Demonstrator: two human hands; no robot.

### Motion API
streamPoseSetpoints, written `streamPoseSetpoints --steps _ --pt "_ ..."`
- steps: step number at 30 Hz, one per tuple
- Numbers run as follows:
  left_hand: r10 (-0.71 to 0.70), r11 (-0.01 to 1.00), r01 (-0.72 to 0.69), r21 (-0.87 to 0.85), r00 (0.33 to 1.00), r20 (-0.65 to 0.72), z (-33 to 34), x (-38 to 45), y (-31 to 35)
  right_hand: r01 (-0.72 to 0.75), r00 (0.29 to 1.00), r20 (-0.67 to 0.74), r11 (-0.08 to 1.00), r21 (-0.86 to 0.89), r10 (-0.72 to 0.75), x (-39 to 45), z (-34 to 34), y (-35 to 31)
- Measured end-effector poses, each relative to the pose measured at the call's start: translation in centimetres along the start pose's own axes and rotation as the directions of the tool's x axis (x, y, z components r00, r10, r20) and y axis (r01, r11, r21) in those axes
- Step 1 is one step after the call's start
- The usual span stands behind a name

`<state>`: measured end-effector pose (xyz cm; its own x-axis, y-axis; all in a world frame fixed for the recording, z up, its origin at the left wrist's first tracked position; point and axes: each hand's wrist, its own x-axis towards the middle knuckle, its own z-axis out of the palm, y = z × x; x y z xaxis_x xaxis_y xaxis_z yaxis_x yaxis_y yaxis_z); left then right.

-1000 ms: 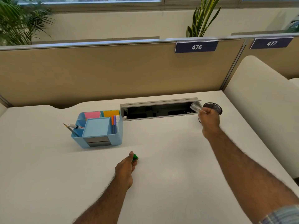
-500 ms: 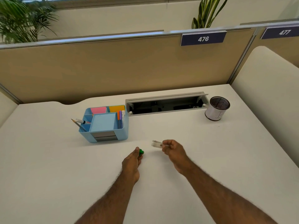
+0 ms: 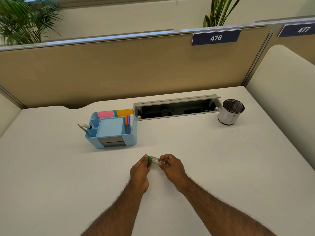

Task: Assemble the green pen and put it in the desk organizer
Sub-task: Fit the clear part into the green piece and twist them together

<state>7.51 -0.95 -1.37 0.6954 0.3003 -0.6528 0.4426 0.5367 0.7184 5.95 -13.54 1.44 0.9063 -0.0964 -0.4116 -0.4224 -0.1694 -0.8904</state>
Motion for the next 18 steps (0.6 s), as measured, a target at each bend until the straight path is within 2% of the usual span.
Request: streamPoseSetpoints --steps 13,18 --pt "0.017 0.997 -0.018 0.076 1.000 0.014 -0.4 0.0 -0.2 0.045 0.997 -0.062 0.997 -0.068 -0.049 -0.7 1.0 0.1" --pt "0.016 0.999 -0.017 0.035 1.000 0.025 -0.4 -0.3 -0.3 -0.062 0.995 -0.080 0.996 0.068 0.068 -0.8 1.6 0.3"
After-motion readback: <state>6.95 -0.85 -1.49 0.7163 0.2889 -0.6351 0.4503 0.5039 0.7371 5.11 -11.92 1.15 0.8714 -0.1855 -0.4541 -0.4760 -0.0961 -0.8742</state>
